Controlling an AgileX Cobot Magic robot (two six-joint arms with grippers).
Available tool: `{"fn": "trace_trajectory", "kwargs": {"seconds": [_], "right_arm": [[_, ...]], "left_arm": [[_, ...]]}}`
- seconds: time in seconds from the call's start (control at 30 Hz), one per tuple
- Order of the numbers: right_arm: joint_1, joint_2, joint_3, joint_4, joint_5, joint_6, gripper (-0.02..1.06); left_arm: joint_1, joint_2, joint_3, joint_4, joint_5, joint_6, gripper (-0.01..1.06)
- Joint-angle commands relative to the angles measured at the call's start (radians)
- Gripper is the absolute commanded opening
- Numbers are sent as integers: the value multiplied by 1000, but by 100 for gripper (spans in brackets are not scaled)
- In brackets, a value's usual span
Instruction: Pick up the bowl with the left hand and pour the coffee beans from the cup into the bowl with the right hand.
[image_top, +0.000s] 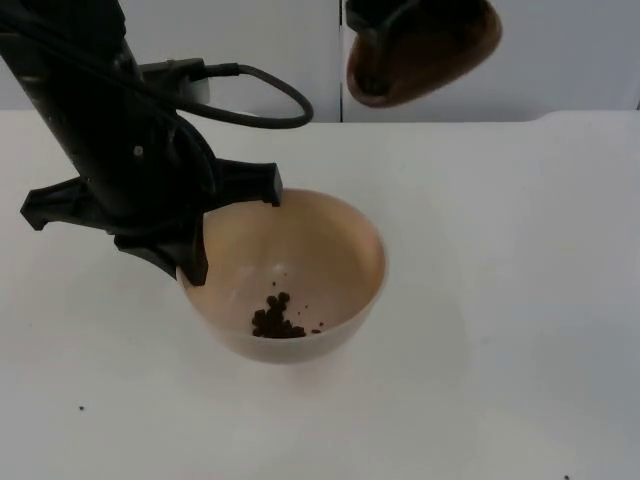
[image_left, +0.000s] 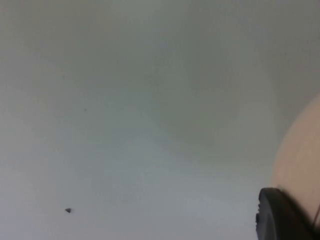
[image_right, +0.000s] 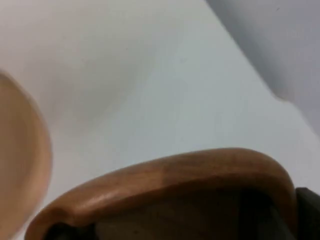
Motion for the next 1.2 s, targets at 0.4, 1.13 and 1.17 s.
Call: {"fn": "trace_trajectory", "kwargs": {"seconds": [0.4, 1.13, 1.17], "right_arm": [[-183, -12, -4, 334, -19, -74, 0], [-325, -10, 0, 421, -53, -57, 0], [-333, -10, 2, 423, -55, -52, 0]], "left_arm": [[-2, -5, -5, -13, -4, -8, 0], [48, 20, -5, 39, -102, -8, 0], [58, 24, -5, 38, -102, -8, 0]]}}
